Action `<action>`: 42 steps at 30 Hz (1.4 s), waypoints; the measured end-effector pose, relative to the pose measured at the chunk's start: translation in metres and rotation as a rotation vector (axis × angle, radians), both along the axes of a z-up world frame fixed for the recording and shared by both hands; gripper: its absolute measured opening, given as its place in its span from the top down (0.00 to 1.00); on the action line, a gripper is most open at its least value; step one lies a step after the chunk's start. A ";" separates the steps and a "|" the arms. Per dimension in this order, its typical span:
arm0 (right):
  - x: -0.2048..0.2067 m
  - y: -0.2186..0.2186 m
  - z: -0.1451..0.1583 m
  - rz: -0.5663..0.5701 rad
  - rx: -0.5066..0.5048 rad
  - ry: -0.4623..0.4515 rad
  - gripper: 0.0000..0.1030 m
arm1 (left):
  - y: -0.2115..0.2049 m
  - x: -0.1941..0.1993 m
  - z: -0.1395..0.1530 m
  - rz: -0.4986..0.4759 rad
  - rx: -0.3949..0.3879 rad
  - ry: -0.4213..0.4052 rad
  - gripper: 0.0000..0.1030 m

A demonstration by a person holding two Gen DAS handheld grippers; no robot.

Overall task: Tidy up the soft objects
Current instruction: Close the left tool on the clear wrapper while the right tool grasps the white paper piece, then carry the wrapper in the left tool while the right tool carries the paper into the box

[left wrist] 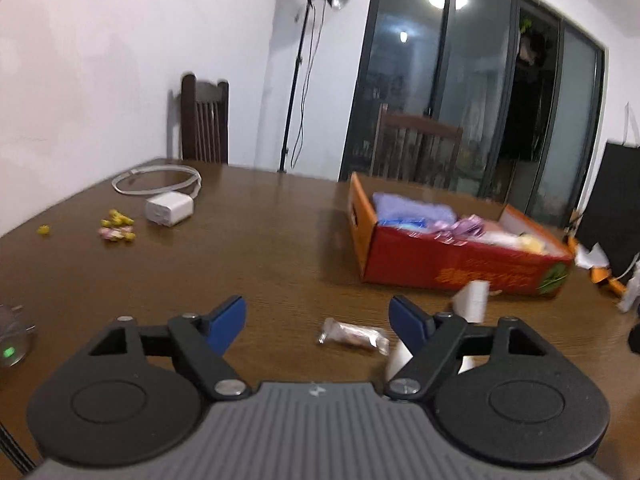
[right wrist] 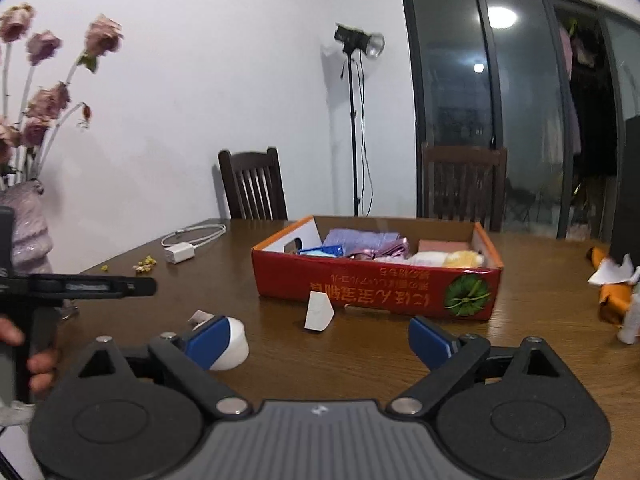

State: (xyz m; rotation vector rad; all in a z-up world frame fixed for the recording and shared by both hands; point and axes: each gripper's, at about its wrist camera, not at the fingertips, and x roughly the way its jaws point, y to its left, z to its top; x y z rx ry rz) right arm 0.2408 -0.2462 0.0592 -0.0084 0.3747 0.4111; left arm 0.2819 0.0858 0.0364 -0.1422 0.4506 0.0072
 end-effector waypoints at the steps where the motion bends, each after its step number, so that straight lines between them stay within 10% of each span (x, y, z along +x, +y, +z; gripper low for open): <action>1: 0.011 0.003 -0.002 0.003 -0.004 0.011 0.12 | -0.001 0.014 -0.006 -0.015 0.008 0.022 0.22; 10: 0.120 0.041 -0.025 0.033 0.029 0.131 0.20 | -0.002 0.069 -0.034 -0.157 -0.079 0.165 0.22; 19: 0.173 0.062 -0.055 0.032 0.021 0.243 0.79 | -0.015 0.066 -0.036 -0.165 -0.050 0.167 0.58; 31: 0.159 0.047 -0.047 0.071 0.107 0.196 0.82 | -0.006 0.062 -0.027 -0.143 -0.107 0.147 0.62; 42: 0.152 -0.006 0.016 0.126 0.242 0.097 0.81 | -0.049 0.081 0.067 -0.240 -0.143 -0.025 0.62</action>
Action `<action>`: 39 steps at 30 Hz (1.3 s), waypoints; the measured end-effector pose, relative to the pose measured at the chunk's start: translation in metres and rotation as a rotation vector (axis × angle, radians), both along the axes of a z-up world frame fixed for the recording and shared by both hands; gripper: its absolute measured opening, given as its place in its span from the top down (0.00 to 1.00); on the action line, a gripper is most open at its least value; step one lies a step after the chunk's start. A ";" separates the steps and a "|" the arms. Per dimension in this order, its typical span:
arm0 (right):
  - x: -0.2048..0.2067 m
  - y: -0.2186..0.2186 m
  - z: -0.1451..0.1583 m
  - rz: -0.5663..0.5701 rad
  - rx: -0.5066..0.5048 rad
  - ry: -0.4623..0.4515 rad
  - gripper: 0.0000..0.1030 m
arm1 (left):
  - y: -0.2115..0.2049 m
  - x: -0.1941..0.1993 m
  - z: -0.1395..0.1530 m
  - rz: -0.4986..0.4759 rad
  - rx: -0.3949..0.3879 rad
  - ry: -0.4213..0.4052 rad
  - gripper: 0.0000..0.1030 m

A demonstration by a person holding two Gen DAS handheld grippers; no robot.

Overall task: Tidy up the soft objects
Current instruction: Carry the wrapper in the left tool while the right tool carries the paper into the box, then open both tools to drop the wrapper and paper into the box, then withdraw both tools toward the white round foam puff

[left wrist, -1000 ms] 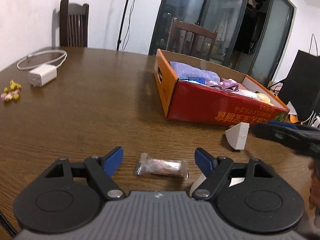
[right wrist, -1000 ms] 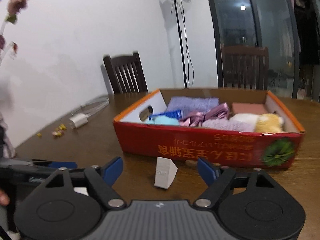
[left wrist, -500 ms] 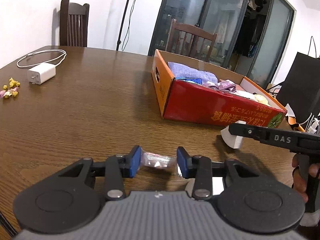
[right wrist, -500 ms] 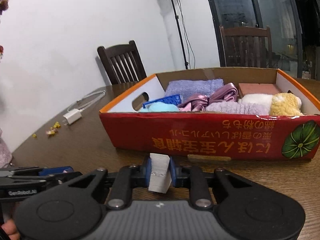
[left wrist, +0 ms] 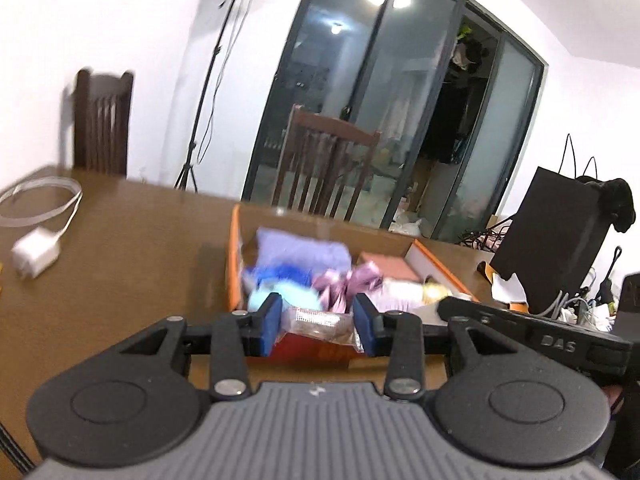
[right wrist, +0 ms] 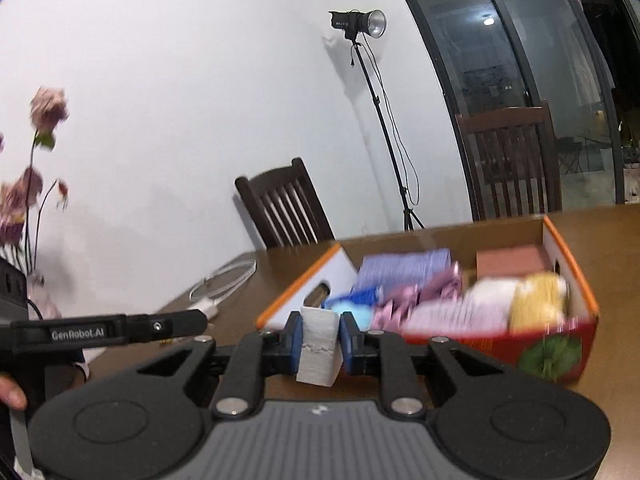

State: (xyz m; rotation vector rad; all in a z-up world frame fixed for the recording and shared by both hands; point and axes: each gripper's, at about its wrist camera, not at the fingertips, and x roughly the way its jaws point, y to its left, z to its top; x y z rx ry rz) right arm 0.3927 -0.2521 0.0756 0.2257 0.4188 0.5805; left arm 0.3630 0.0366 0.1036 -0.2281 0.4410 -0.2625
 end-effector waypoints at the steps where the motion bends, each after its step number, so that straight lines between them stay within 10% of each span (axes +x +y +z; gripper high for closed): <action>1: 0.013 0.001 0.002 0.000 -0.008 0.005 0.81 | -0.004 0.011 0.004 0.003 0.001 -0.005 0.62; 10: 0.110 0.025 -0.023 0.024 -0.060 0.143 0.76 | -0.034 0.107 -0.010 0.015 0.017 0.115 0.62; 13: 0.110 0.023 -0.030 0.052 -0.075 0.163 0.40 | -0.035 0.117 -0.019 -0.001 0.021 0.122 0.61; 22: 0.109 -0.036 -0.003 -0.147 -0.011 0.079 0.36 | -0.053 0.139 -0.029 -0.045 0.025 0.153 0.55; 25: 0.111 -0.042 -0.004 -0.172 0.009 0.089 0.36 | -0.061 0.134 -0.025 -0.047 0.044 0.135 0.25; 39: 0.045 -0.041 0.028 -0.120 -0.050 -0.015 0.32 | -0.016 0.033 0.009 0.073 0.153 0.054 0.15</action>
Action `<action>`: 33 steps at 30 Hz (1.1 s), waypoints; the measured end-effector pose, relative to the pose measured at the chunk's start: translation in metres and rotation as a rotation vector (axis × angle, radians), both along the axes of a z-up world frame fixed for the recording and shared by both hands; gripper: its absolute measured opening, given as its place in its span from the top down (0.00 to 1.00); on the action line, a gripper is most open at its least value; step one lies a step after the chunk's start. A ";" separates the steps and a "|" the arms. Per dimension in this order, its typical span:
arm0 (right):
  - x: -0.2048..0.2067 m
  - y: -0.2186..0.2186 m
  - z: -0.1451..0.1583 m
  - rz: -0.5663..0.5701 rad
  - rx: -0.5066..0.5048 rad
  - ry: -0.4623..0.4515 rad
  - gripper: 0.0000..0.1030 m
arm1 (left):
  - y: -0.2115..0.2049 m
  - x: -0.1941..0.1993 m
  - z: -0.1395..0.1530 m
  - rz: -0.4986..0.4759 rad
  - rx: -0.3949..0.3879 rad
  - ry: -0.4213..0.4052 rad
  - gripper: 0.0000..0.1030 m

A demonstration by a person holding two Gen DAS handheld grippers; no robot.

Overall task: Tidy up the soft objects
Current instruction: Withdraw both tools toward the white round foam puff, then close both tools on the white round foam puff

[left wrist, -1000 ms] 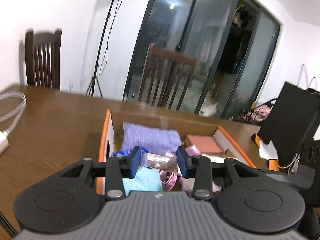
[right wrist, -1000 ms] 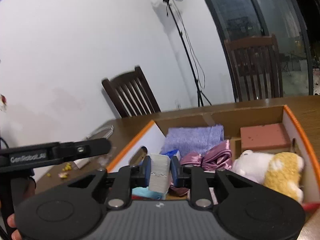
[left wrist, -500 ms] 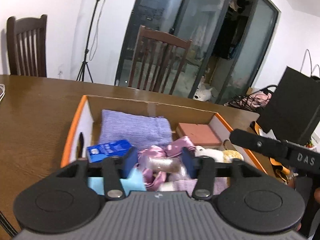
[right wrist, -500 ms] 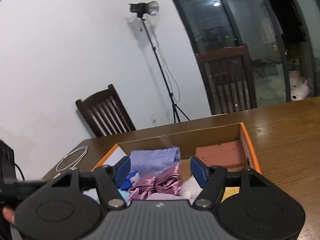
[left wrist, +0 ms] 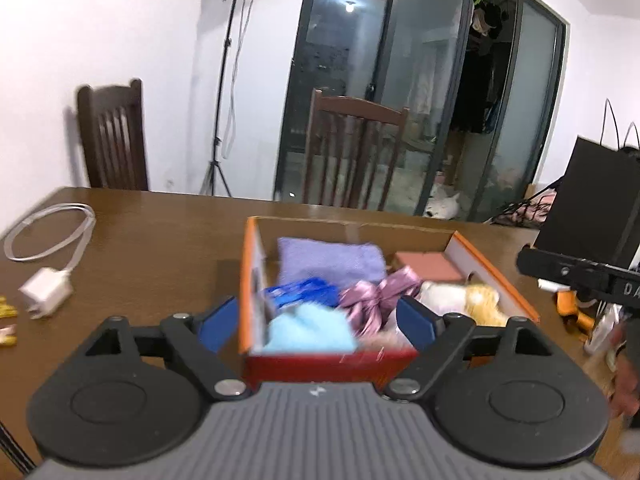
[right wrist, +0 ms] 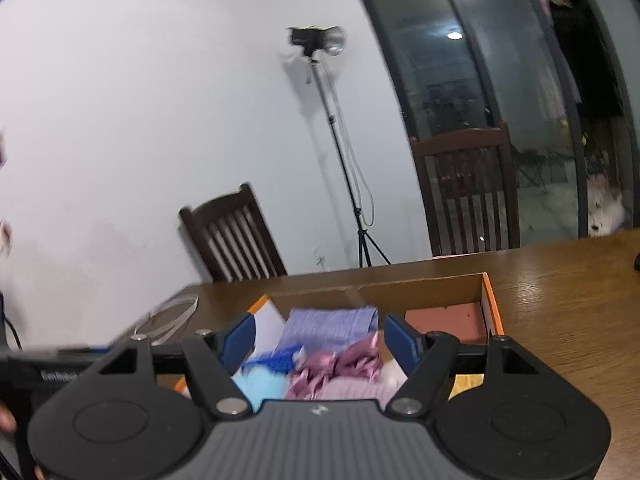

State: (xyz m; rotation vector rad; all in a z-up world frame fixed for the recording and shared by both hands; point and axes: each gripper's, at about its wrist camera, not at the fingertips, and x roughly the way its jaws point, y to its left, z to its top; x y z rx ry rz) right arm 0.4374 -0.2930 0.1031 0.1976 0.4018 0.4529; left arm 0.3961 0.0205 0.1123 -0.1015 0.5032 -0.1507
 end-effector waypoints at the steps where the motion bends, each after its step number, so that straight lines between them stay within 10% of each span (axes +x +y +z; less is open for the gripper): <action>1: -0.010 0.002 0.001 0.011 -0.021 -0.005 0.32 | 0.003 -0.013 0.000 0.008 0.011 -0.010 0.15; 16: -0.190 0.023 -0.043 0.075 -0.189 -0.035 0.19 | 0.034 -0.194 -0.044 0.110 0.025 -0.078 0.06; 24: -0.187 0.055 -0.051 0.140 -0.154 0.024 0.25 | 0.038 -0.166 -0.056 0.080 -0.039 -0.043 0.16; 33: -0.120 0.099 -0.074 0.173 -0.043 0.157 0.49 | 0.052 -0.107 -0.089 -0.020 -0.216 0.111 0.49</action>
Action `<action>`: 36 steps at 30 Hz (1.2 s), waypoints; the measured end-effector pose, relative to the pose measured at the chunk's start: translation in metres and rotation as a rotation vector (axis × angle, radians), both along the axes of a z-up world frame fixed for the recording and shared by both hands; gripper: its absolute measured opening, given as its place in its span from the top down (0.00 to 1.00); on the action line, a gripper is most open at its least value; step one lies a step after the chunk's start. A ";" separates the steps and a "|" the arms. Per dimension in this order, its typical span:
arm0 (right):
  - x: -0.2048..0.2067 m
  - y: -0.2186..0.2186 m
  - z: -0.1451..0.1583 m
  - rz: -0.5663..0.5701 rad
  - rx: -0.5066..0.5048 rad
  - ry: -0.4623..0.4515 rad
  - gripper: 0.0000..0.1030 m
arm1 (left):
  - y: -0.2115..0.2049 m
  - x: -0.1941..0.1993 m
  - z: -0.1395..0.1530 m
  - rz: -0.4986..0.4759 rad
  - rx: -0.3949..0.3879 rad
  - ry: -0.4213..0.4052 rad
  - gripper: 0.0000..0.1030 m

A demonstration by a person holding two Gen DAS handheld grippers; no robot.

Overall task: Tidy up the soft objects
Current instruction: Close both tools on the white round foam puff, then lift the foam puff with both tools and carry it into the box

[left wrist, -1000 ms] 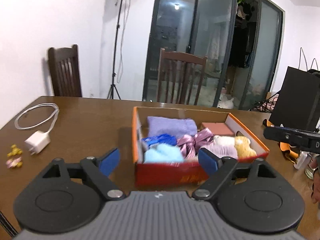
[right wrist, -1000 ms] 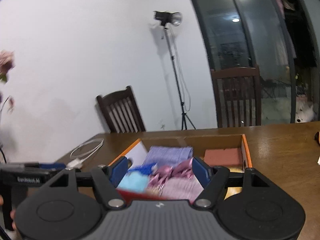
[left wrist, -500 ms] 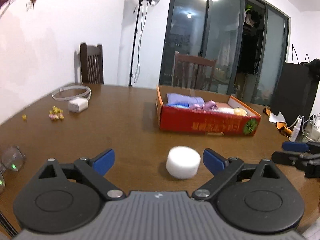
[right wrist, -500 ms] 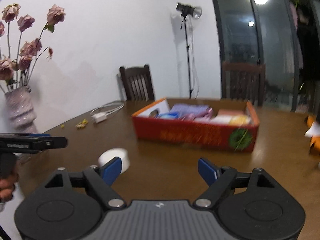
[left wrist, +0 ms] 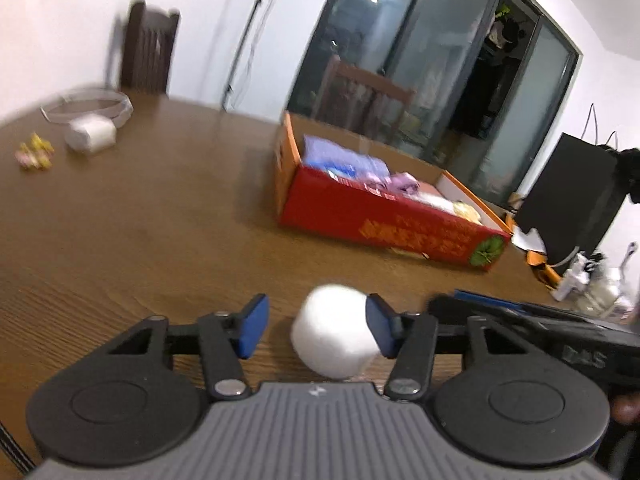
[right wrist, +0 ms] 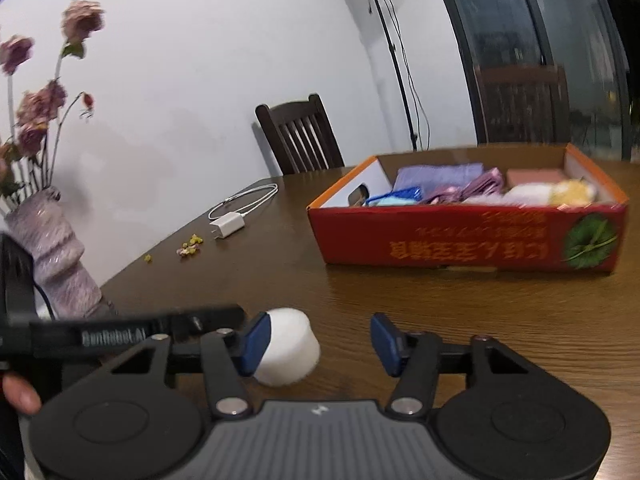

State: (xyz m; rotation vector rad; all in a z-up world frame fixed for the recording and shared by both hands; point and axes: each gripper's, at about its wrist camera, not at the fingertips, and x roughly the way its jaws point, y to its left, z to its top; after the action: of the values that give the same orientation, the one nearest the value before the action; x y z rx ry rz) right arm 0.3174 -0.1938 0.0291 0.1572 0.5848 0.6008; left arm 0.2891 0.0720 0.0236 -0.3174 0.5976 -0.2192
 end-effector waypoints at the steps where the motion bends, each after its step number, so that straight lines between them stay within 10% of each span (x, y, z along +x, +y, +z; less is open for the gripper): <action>1: 0.007 0.004 -0.003 0.001 0.012 0.018 0.52 | 0.002 0.003 -0.004 -0.004 -0.008 0.012 0.51; 17: 0.034 0.025 -0.031 0.055 0.088 0.156 0.79 | 0.011 0.008 -0.018 -0.030 -0.162 0.058 0.77; 28: -0.014 -0.053 0.007 -0.049 0.105 0.016 0.79 | -0.068 0.008 0.023 -0.212 -0.176 -0.027 0.77; 36: 0.022 -0.119 0.051 -0.203 0.080 -0.115 0.80 | -0.132 0.104 0.068 -0.352 -0.215 -0.092 0.77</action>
State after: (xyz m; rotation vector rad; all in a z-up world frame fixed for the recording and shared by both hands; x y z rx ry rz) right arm 0.3391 -0.3126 0.0805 0.2528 0.4273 0.4332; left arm 0.3935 -0.0598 0.0920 -0.4062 0.5368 -0.6362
